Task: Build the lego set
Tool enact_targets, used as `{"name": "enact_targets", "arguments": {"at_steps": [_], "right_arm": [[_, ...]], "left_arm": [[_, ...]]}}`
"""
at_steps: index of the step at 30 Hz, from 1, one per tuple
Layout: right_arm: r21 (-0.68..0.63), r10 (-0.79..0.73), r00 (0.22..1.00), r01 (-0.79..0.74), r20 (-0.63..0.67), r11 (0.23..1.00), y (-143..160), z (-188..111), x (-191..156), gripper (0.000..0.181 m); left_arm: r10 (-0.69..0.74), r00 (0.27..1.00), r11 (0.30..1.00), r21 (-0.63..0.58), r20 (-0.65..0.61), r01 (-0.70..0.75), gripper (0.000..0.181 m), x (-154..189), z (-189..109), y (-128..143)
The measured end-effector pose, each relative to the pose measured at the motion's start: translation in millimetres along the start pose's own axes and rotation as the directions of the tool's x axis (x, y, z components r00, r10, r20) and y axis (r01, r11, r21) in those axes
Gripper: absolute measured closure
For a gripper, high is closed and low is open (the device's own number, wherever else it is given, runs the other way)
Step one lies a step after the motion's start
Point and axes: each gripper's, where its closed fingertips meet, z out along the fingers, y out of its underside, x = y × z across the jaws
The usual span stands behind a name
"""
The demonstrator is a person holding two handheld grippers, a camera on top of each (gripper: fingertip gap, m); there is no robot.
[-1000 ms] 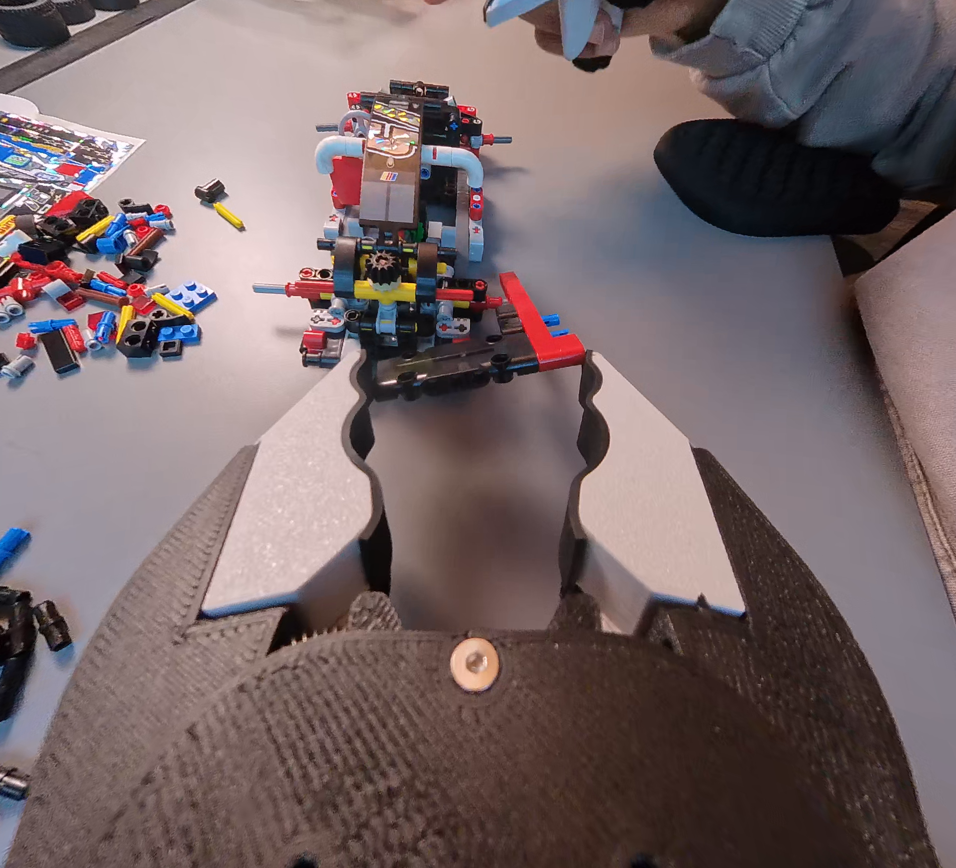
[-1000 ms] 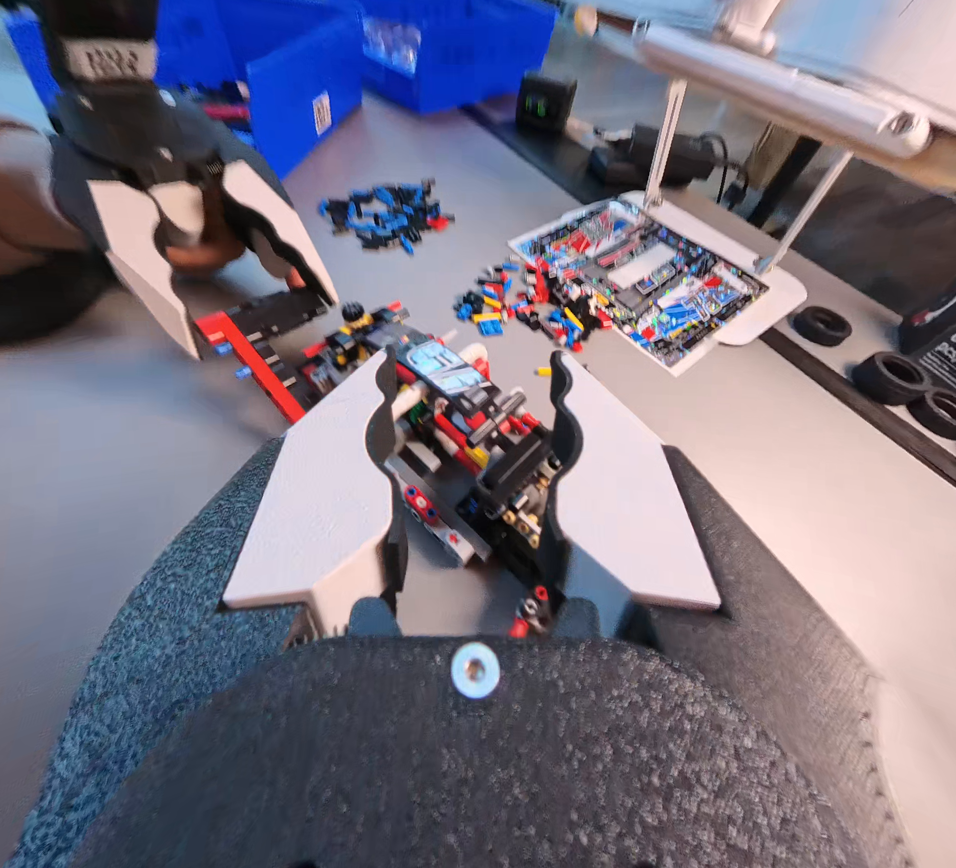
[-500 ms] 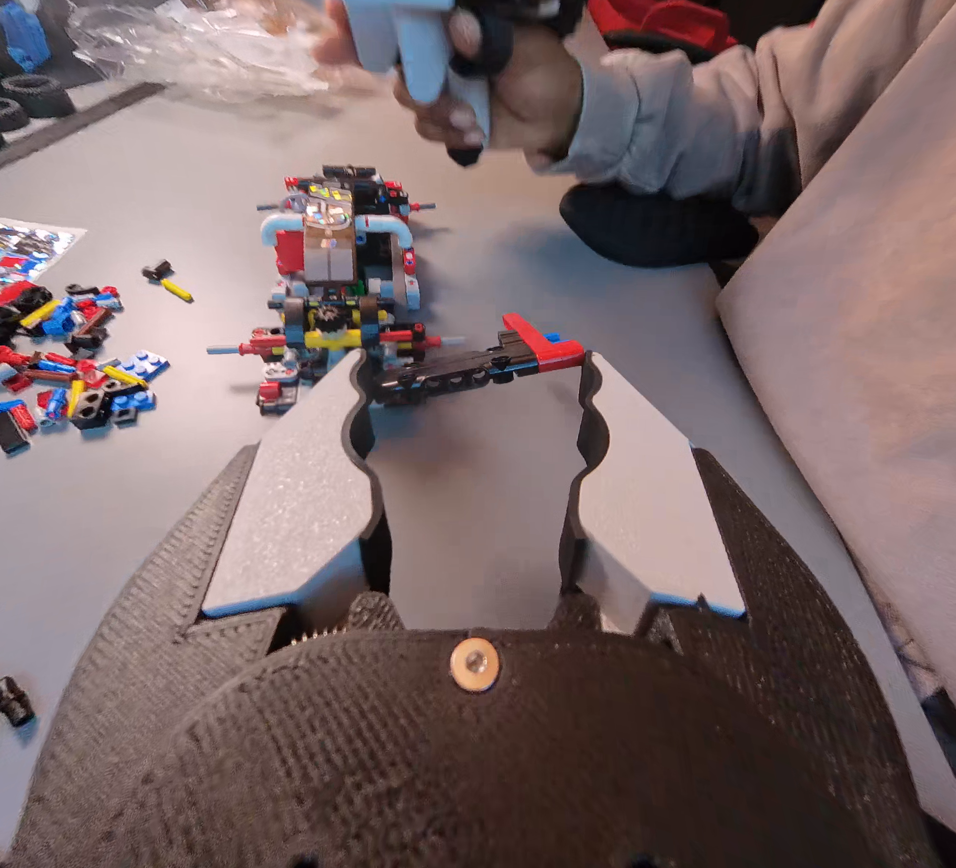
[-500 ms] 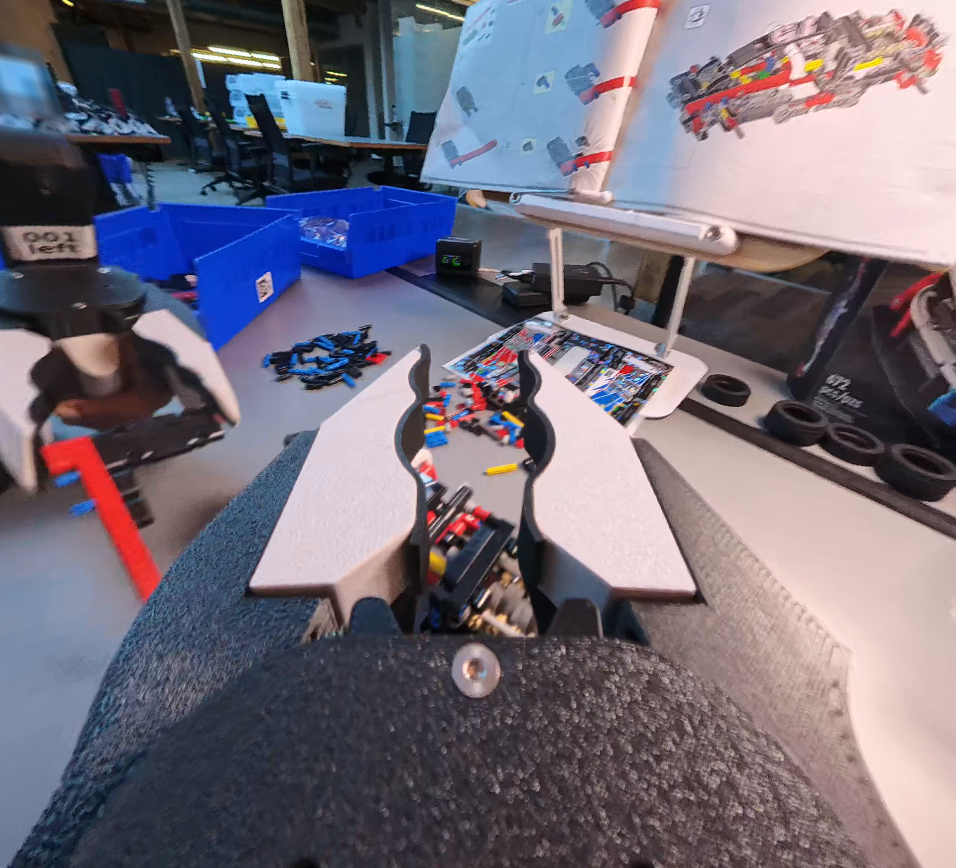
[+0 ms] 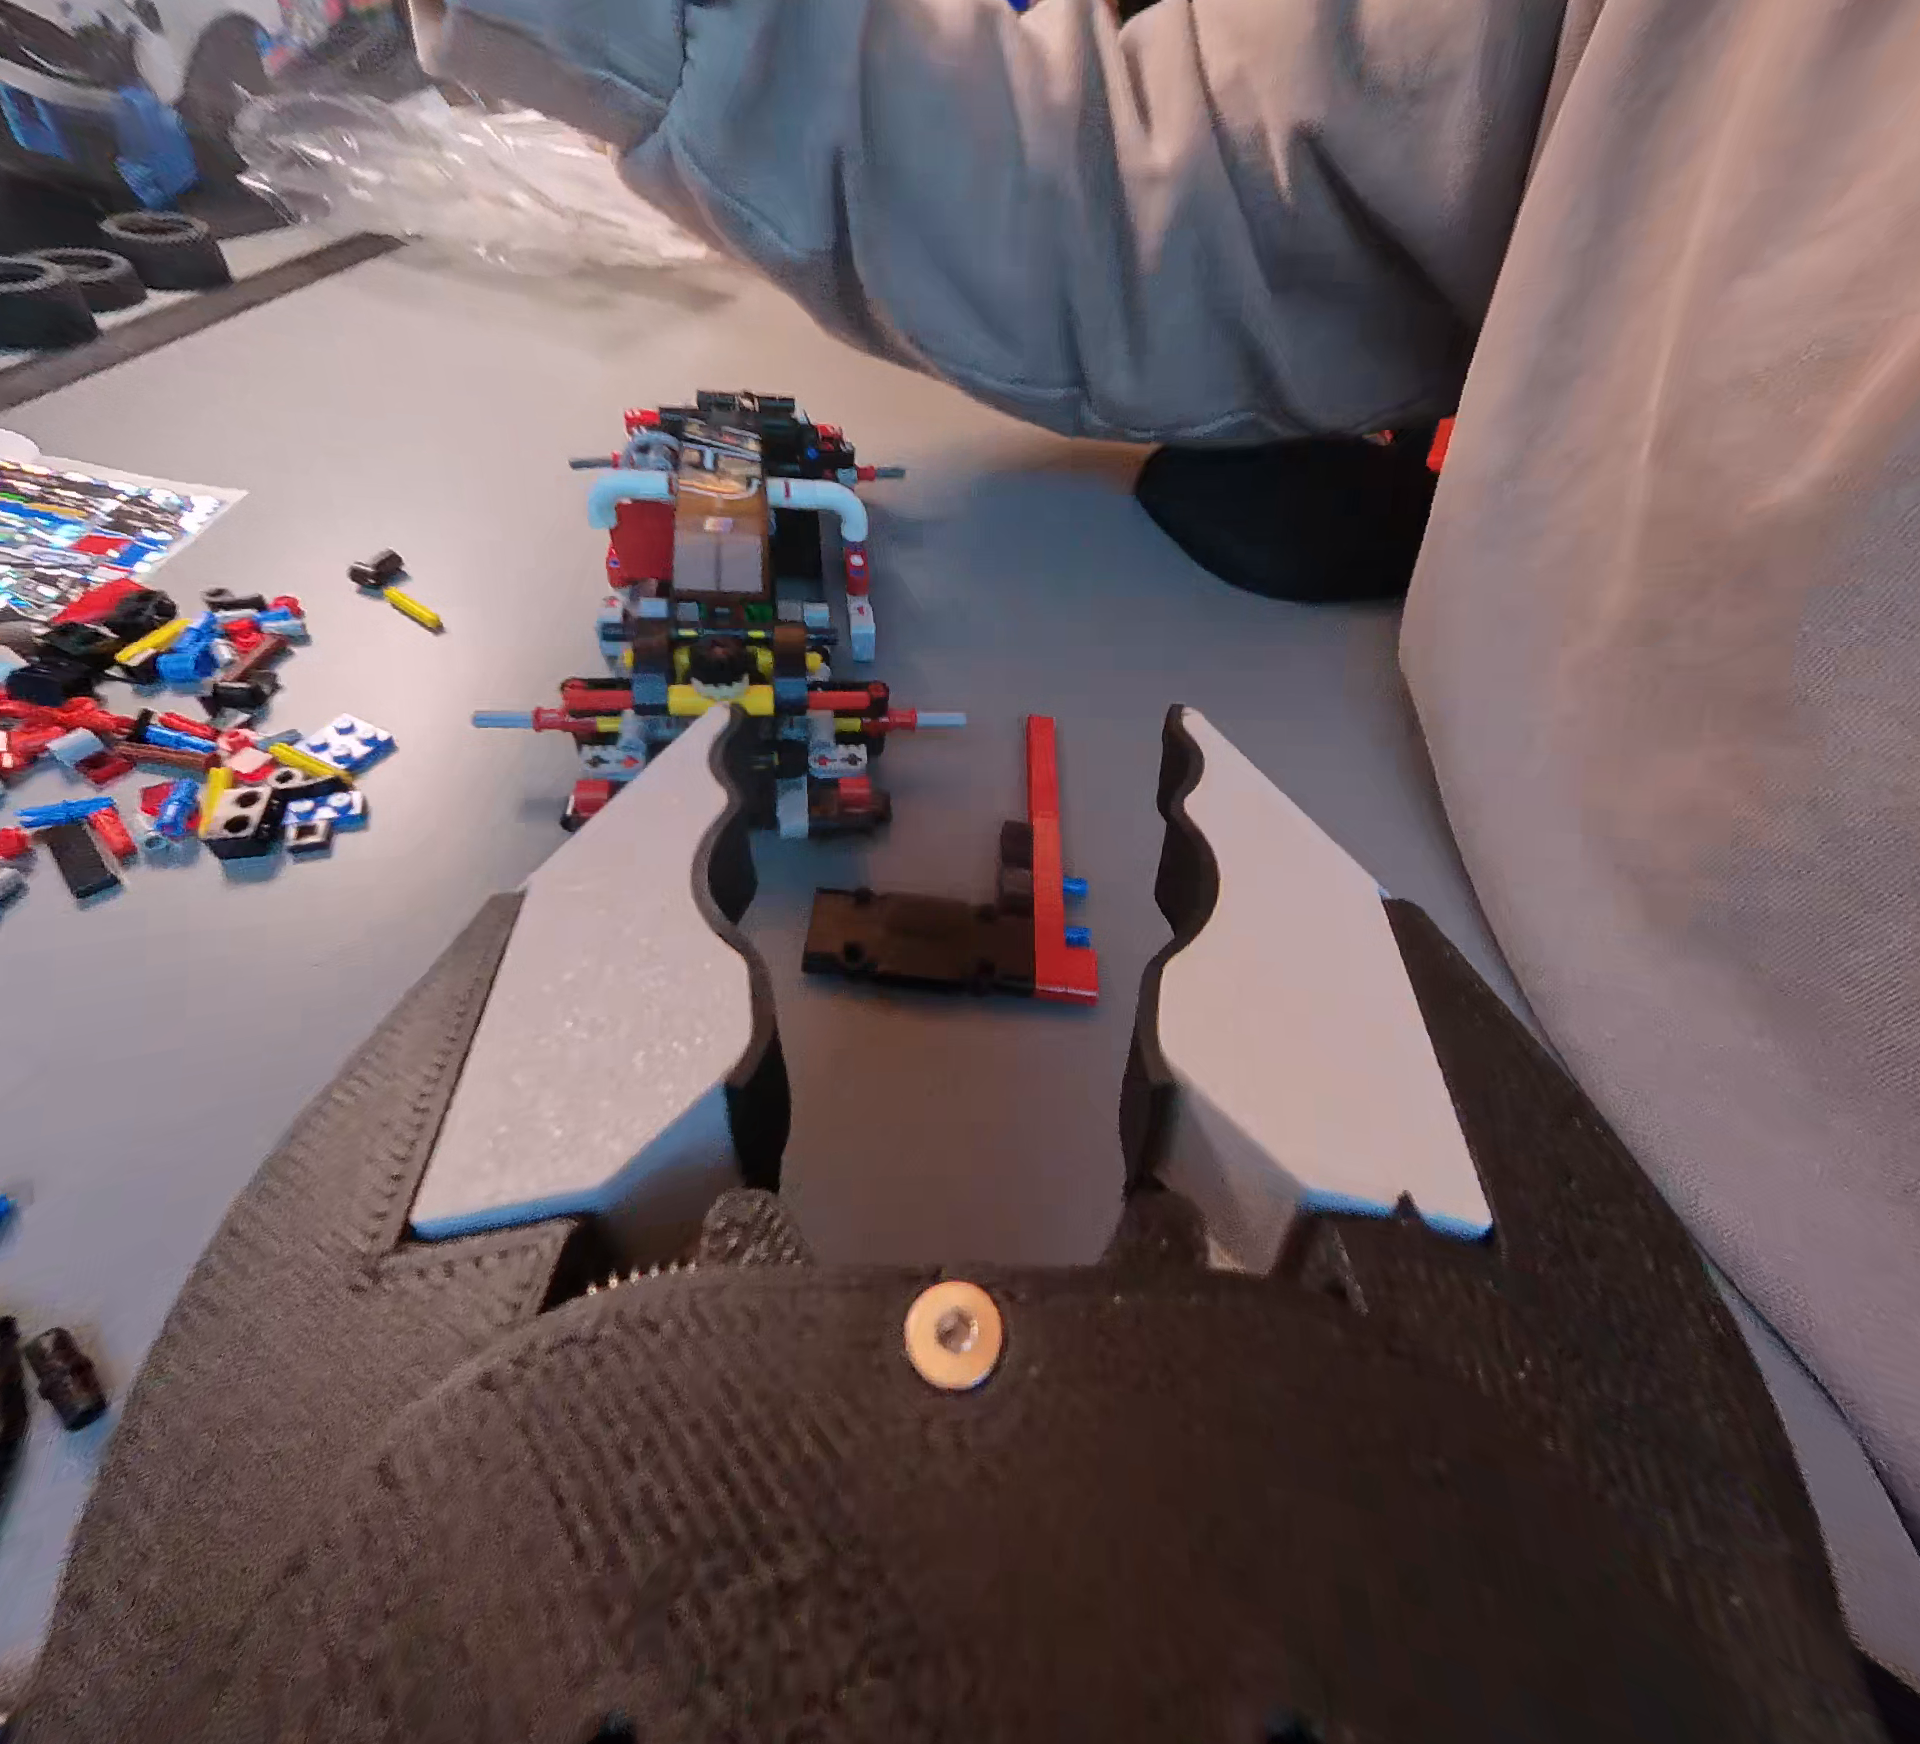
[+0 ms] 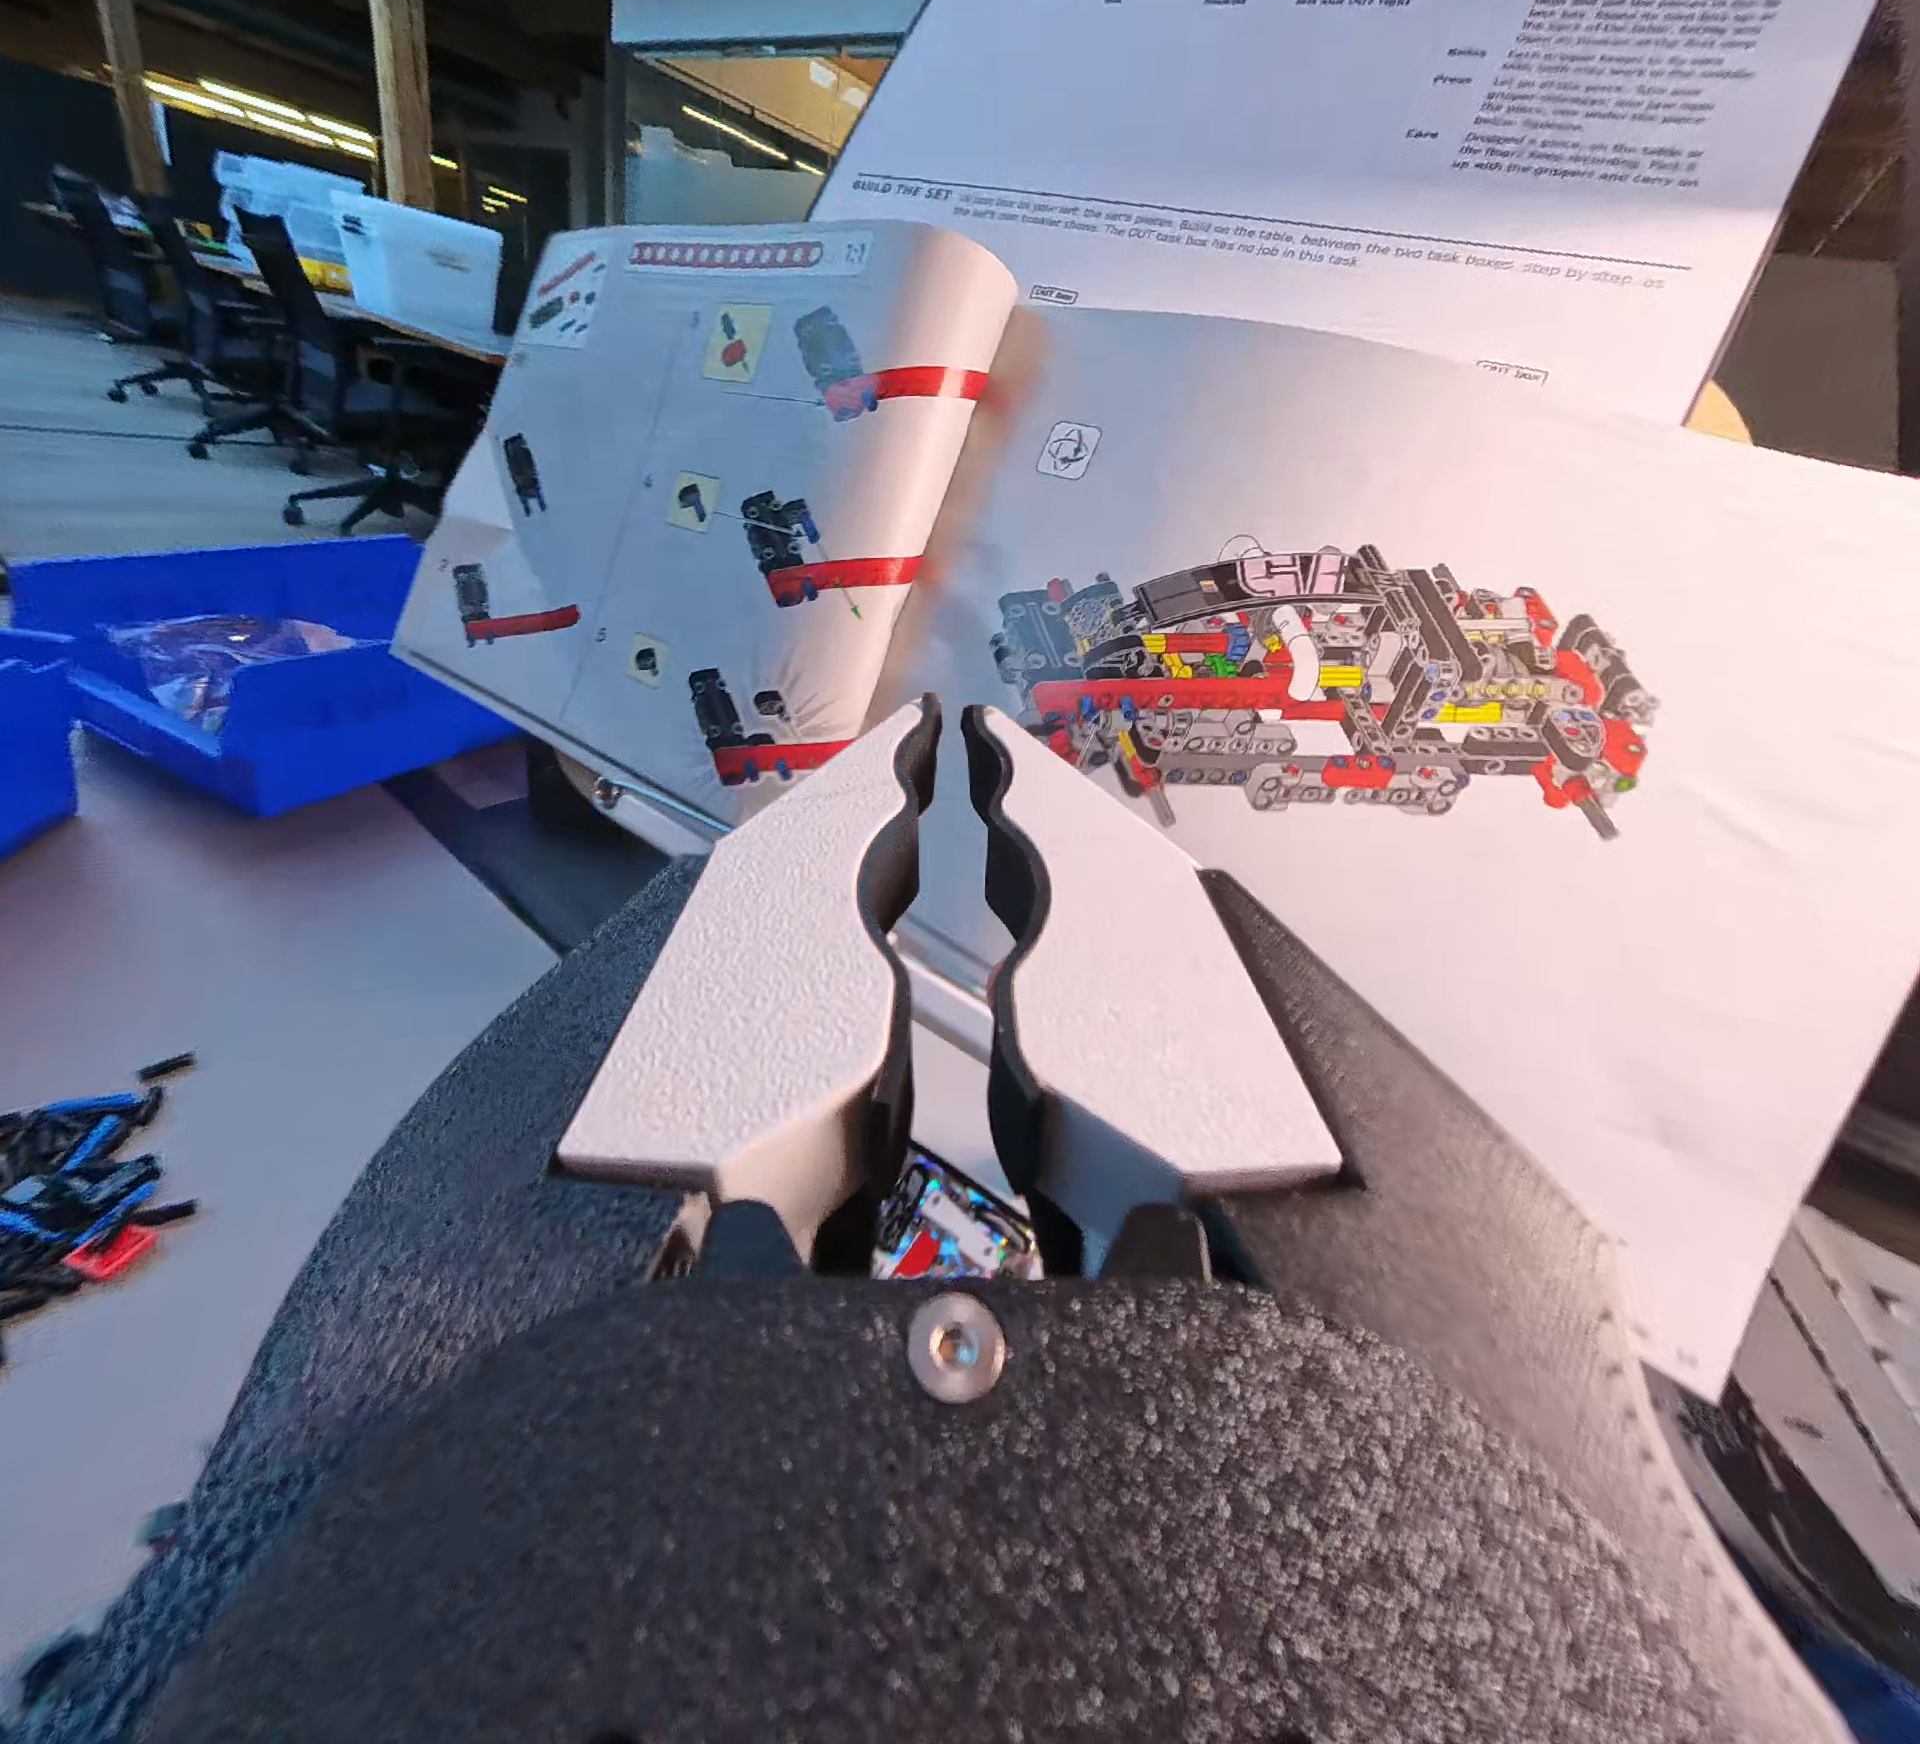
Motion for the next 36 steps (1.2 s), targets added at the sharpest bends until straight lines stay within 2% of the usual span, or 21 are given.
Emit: {"name": "enact_targets", "arguments": {"at_steps": [3, 6, 11, 28, 36], "right_arm": [[-0.025, -0.041, 0.999, 0.04, -0.015, 0.999, 2, 29, 13, 0.181], [-0.06, -0.065, 0.997, 0.063, -0.036, 0.996, 9, 50, 22, 0.181], [-0.091, -0.085, 0.995, 0.08, -0.053, 0.993, 21, 60, 27, 0.181], [-0.072, -0.077, 0.993, 0.07, -0.087, 0.995, 22, 50, 58, 0.181], [-0.063, -0.062, 0.995, 0.057, -0.083, 0.996, 27, 43, 60, 0.181]], "left_arm": [[-0.003, 0.998, 0.998, 0.062, 0.069, -0.002, 0.108, -14, -7, -9], [0.013, 0.982, 0.996, 0.079, 0.189, -0.029, 0.111, -33, -11, -12], [0.032, 0.934, 0.994, 0.083, 0.356, -0.066, 0.115, -58, -22, -15], [0.03, 0.904, 0.997, 0.048, 0.427, -0.056, 0.121, -77, -23, -5], [0.039, 0.891, 0.997, 0.045, 0.452, -0.066, 0.122, -81, -25, -5]]}}
